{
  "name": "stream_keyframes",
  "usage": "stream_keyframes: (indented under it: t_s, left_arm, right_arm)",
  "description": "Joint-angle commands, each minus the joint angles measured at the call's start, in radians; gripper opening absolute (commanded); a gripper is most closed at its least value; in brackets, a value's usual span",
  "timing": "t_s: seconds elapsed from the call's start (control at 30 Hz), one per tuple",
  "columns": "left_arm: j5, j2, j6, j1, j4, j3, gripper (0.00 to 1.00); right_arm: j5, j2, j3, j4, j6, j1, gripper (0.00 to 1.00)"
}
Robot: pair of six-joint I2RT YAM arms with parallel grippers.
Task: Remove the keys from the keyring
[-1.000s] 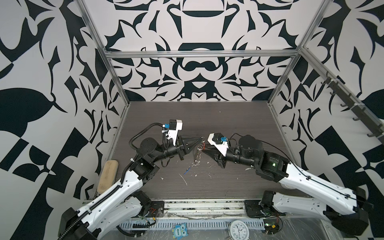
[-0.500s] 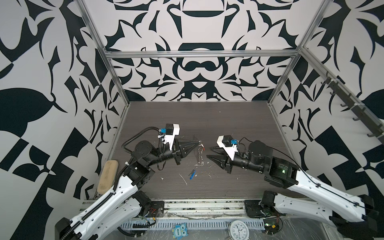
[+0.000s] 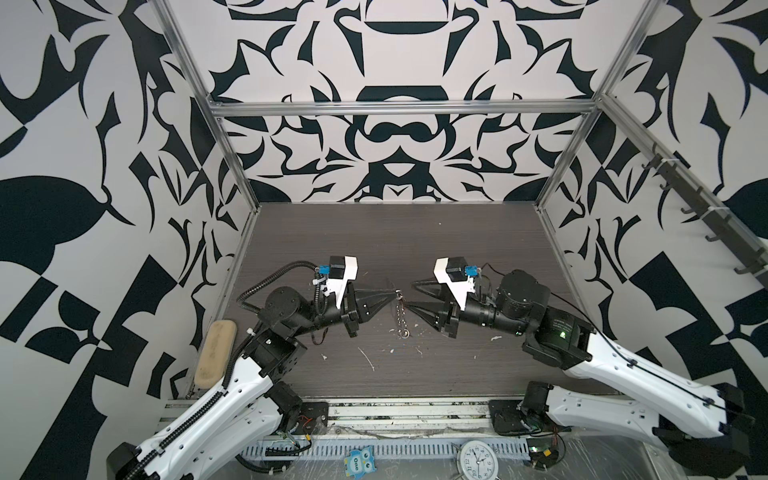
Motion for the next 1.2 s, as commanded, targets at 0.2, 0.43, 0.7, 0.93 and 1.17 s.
stream_keyframes:
  t_s: [0.2, 0.43, 0.7, 0.93, 1.17]
  left_arm:
    - [0.020, -0.021, 0.017, 0.003, 0.043, -0.006, 0.00]
    - [-0.004, -0.012, 0.004, 0.003, 0.061, -0.008, 0.00]
    - [-0.054, -0.017, -0.007, 0.003, 0.073, -0.012, 0.00]
    - [-0.066, -0.014, -0.015, 0.003, 0.078, -0.010, 0.00]
    - [-0.059, -0.010, -0.022, 0.003, 0.078, -0.010, 0.00]
  right_arm:
    - [-0.279, 0.062, 0.041, 0.147, 0.151, -0.134, 0.45]
    - [-0.389, 0.087, 0.014, 0.200, 0.205, -0.161, 0.39]
    - [-0.426, 0.102, -0.015, 0.226, 0.238, -0.162, 0.36]
    - [-0.421, 0.104, -0.033, 0.247, 0.246, -0.161, 0.23]
    - [-0.399, 0.106, -0.028, 0.250, 0.249, -0.164, 0.09]
